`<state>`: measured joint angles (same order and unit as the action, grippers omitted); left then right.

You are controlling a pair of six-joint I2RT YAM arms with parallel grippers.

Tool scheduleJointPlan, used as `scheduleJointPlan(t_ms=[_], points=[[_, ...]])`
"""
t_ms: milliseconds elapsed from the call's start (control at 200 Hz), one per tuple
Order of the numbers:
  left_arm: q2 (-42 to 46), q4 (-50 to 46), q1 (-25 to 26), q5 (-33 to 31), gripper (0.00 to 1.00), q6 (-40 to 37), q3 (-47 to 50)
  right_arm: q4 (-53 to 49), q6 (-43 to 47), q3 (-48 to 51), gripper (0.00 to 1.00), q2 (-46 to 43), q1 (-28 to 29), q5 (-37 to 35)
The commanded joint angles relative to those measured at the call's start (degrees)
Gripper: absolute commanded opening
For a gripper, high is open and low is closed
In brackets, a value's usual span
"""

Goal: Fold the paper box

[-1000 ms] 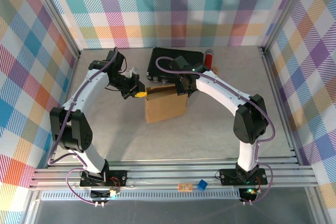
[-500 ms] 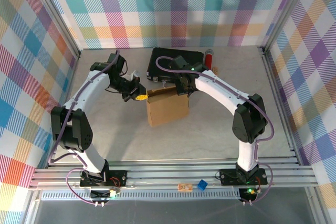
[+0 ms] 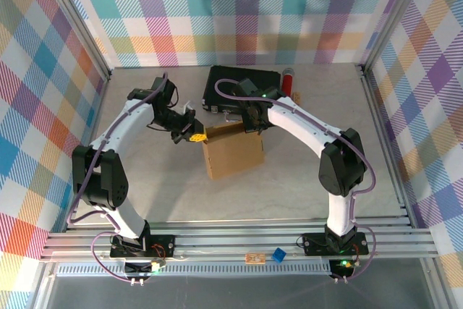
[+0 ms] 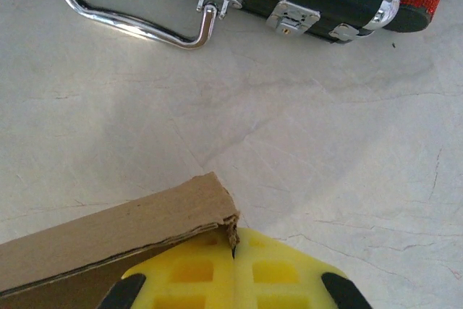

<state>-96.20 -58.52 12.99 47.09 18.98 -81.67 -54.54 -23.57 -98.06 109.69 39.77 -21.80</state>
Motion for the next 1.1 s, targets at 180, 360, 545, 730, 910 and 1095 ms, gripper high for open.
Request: scheduleJointPlan(t_ms=[180, 360, 545, 730, 910, 1095], points=[[0.0, -2.4, 0.6, 0.5, 0.00, -3.9, -1.3, -1.4, -1.2, 0.9, 0.00, 1.3, 0.9, 2.3], [-1.0, -5.0, -0.9, 1.2, 0.00, -5.7, -4.3, 0.6, 0.3, 2.6, 0.00, -0.5, 0.1, 1.7], [-2.0, -6.5, -1.0, 0.4, 0.00, -7.6, -5.4, 0.3, 0.8, 2.1, 0.00, -0.2, 0.1, 2.1], [-2.4, -10.7, -1.0, -4.3, 0.00, -11.5, -6.9, 0.1, 1.7, 2.0, 0.00, -0.6, 0.0, 0.3], [-3.4, -10.5, -0.9, -6.3, 0.00, -11.1, -8.8, 0.7, 2.2, 1.4, 0.00, -0.9, -0.2, -1.2], [-5.6, -7.3, 0.2, -7.0, 0.00, -8.2, -12.6, 1.7, 0.8, 1.6, 0.00, -2.7, -0.3, -3.1]])
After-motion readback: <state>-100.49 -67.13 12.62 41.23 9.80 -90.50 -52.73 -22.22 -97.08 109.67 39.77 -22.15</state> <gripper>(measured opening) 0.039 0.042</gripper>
